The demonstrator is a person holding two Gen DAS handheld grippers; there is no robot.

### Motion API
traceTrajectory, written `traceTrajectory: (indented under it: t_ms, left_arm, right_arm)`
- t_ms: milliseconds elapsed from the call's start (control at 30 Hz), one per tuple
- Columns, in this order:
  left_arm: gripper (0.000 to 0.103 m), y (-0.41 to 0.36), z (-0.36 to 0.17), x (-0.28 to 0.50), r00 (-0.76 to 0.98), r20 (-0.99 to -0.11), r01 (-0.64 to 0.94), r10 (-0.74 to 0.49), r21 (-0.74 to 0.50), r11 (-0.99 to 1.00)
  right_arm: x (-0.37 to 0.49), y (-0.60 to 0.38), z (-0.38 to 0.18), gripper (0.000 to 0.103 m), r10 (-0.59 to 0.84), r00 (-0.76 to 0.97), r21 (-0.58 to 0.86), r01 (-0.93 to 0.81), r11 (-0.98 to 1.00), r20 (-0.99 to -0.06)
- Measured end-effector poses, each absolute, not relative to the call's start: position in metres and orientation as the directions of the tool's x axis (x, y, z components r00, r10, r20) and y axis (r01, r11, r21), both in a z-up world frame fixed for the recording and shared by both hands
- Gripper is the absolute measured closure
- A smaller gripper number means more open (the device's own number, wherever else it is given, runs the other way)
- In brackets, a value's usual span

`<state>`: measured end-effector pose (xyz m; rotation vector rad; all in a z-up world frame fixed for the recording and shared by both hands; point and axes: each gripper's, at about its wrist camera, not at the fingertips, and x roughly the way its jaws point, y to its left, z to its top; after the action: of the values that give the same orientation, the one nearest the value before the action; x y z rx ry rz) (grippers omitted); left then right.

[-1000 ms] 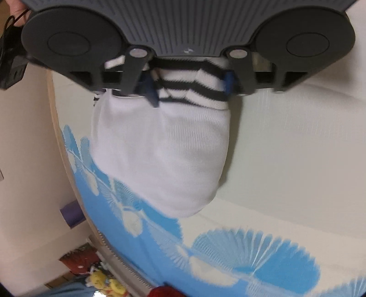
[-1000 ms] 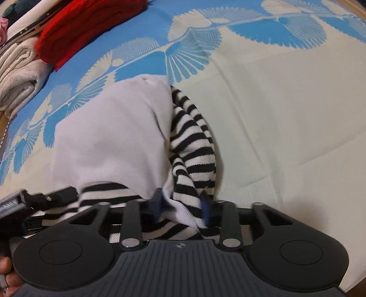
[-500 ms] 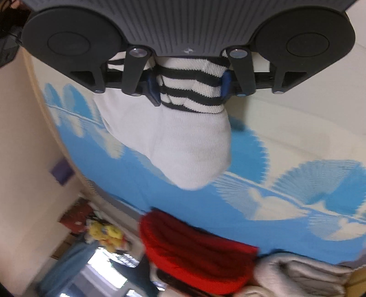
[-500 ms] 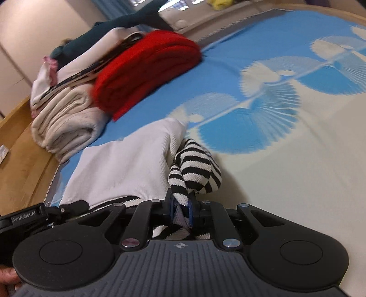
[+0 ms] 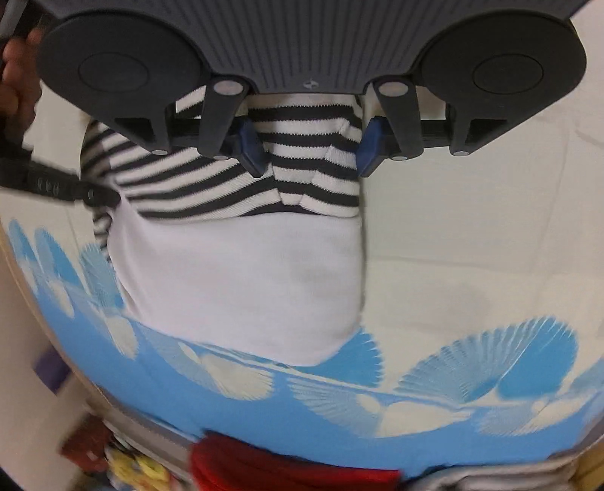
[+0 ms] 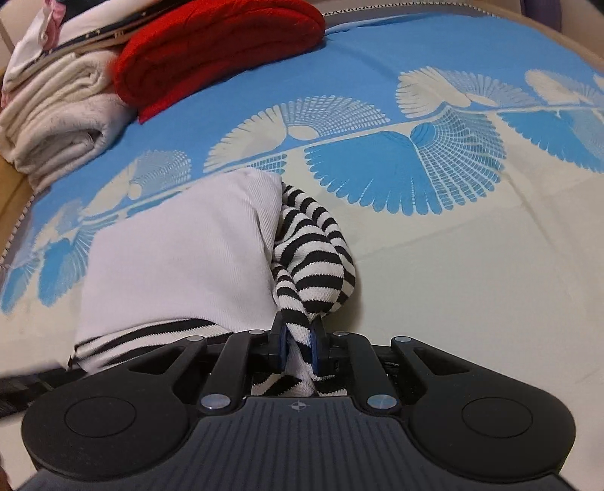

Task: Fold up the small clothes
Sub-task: 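Lay the folded bundle down with both grippers and open them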

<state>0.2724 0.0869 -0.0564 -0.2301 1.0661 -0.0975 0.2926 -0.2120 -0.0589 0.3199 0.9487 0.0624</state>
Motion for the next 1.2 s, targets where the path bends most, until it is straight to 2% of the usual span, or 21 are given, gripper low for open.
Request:
traceTrajectory:
  t_ms: [133,200,300,367,433,533,600,667,733,833,900,967,1067,1200]
  left_arm:
    - [0.044,0.082,-0.021,0.252,0.560,-0.802,0.050,-0.209,-0.220,0.974]
    - [0.044,0.079,-0.010,0.240,0.571,-0.783,0.108,-0.248,-0.227,0.968]
    - [0.044,0.069,-0.022,0.236,0.510,-0.825,0.149,-0.244,-0.195,0.969]
    - [0.039,0.065,-0.044,0.241,0.456,-0.868,0.132,-0.199,-0.156,0.979]
    - [0.035,0.065,-0.054,0.243,0.441,-0.876,0.101,-0.193,-0.165,0.981]
    - [0.036,0.063,-0.042,0.235,0.485,-0.852,0.098,-0.198,-0.172,0.980]
    - [0.035,0.060,-0.028,0.224,0.547,-0.817,0.122,-0.181,-0.136,0.983]
    - [0.023,0.057,-0.009,0.211,0.636,-0.762,0.114,-0.122,-0.064,0.991]
    - [0.015,0.056,0.007,0.196,0.706,-0.706,0.072,-0.061,-0.014,0.997]
    - [0.015,0.057,0.032,0.181,0.754,-0.656,0.032,-0.019,0.008,0.999]
    - [0.010,0.057,0.052,0.167,0.793,-0.609,0.000,0.018,0.030,1.000]
    - [0.001,0.054,0.071,0.148,0.823,-0.566,-0.016,0.036,0.040,0.999]
    - [0.001,0.046,0.093,0.112,0.850,-0.527,0.011,0.001,0.020,1.000]
    - [0.001,0.033,0.096,0.071,0.840,-0.539,0.057,-0.061,-0.023,0.998]
  right_arm:
    - [0.286,-0.206,-0.053,0.079,0.142,0.594,0.239,0.087,0.967,-0.791]
    - [0.279,-0.210,-0.043,0.070,0.131,0.615,0.240,0.097,0.966,-0.777]
    - [0.269,-0.219,-0.029,0.059,0.162,0.649,0.288,0.092,0.953,-0.744]
    - [0.264,-0.220,-0.027,0.057,0.189,0.645,0.305,0.073,0.950,-0.741]
    - [0.265,-0.216,-0.034,0.055,0.208,0.596,0.294,0.050,0.954,-0.776]
    - [0.268,-0.205,-0.055,0.054,0.153,0.485,0.188,0.023,0.982,-0.861]
    - [0.266,-0.205,-0.055,0.054,0.118,0.486,0.148,0.023,0.989,-0.866]
    - [0.259,-0.208,-0.040,0.054,0.098,0.543,0.130,0.020,0.991,-0.834]
    - [0.248,-0.213,-0.023,0.054,0.063,0.612,0.090,0.014,0.996,-0.788]
    - [0.224,-0.222,0.003,0.053,0.034,0.704,0.049,0.001,0.999,-0.709]
    - [0.204,-0.230,0.024,0.039,0.031,0.762,0.055,0.007,0.998,-0.646]
    - [0.183,-0.238,0.039,0.029,0.016,0.810,0.062,0.025,0.998,-0.586]
    - [0.149,-0.246,0.056,0.027,0.019,0.849,0.069,0.021,0.997,-0.528]
    - [0.103,-0.252,0.070,0.019,0.043,0.878,0.093,0.002,0.996,-0.476]
